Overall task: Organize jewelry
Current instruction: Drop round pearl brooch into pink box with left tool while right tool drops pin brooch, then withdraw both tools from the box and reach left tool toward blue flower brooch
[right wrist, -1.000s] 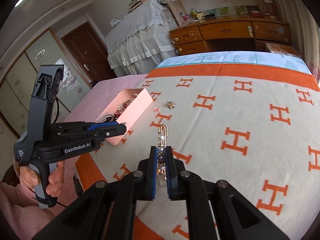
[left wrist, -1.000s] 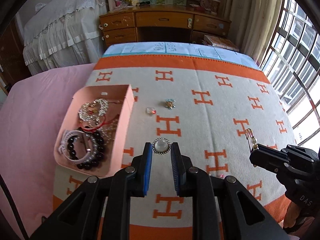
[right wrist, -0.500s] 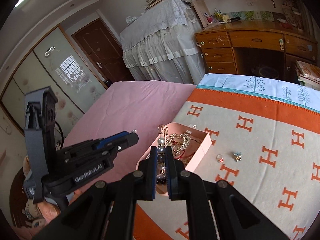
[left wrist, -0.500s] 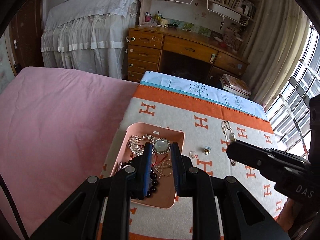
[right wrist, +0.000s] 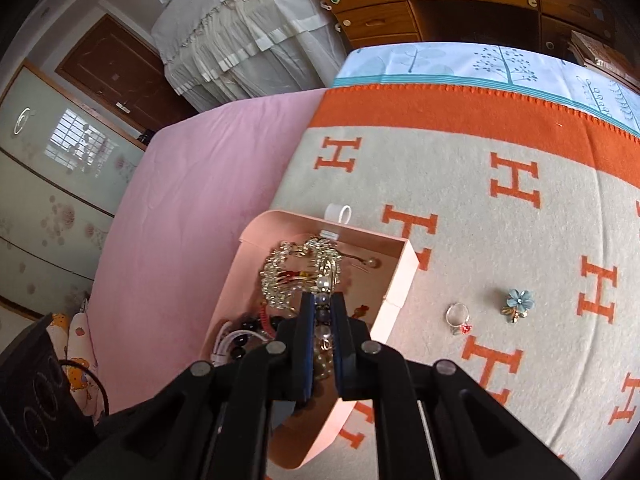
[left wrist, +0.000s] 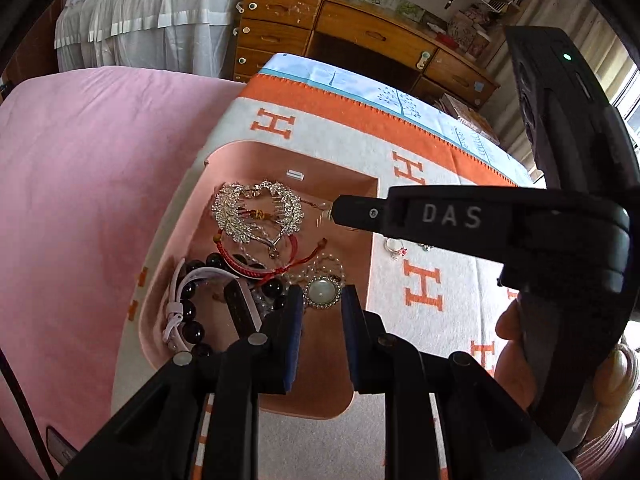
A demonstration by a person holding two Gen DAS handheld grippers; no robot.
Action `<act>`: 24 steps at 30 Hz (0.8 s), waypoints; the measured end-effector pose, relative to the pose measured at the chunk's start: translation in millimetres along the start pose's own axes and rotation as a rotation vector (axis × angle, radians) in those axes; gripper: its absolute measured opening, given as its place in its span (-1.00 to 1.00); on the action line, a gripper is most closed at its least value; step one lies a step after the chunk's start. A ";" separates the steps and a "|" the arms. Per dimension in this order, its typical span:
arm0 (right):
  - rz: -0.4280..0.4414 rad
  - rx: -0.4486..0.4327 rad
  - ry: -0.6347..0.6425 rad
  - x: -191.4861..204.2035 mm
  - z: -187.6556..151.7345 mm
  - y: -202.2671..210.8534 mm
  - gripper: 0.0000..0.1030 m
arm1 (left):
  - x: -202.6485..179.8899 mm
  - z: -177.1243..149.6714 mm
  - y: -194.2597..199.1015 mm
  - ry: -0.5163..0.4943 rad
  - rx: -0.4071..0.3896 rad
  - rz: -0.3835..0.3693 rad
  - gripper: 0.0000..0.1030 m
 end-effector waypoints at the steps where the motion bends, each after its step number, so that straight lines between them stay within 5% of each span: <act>1: -0.012 0.010 -0.006 -2.5 -0.4 -3.2 -0.84 | -1.9 -1.3 0.6 -0.008 -0.012 0.009 -0.43; 4: -0.002 0.020 -0.019 -5.9 -3.3 -3.3 -0.83 | -4.3 -4.4 7.2 -0.024 -0.062 0.041 0.38; 7: 0.003 -0.006 -0.004 -3.9 -7.0 6.4 -0.77 | -4.1 -5.6 14.2 -0.040 -0.107 0.078 0.41; 11: 0.002 -0.055 0.000 -3.9 -13.8 24.6 -0.42 | -4.4 -7.4 16.5 -0.038 -0.105 0.059 0.41; 24: -0.064 -0.147 0.094 1.6 -45.0 88.4 -0.41 | -18.5 -21.6 38.3 -0.077 -0.131 0.068 0.41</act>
Point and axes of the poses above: each gripper's, at about its wrist camera, not at the fingertips, and y roughly against the way its jaws point, x to its left, z to its top, the point moved 1 cm from there along -y, roughly the way its jaws point, and after that the axes turned 14 degrees about z, right-handed, at the moved point
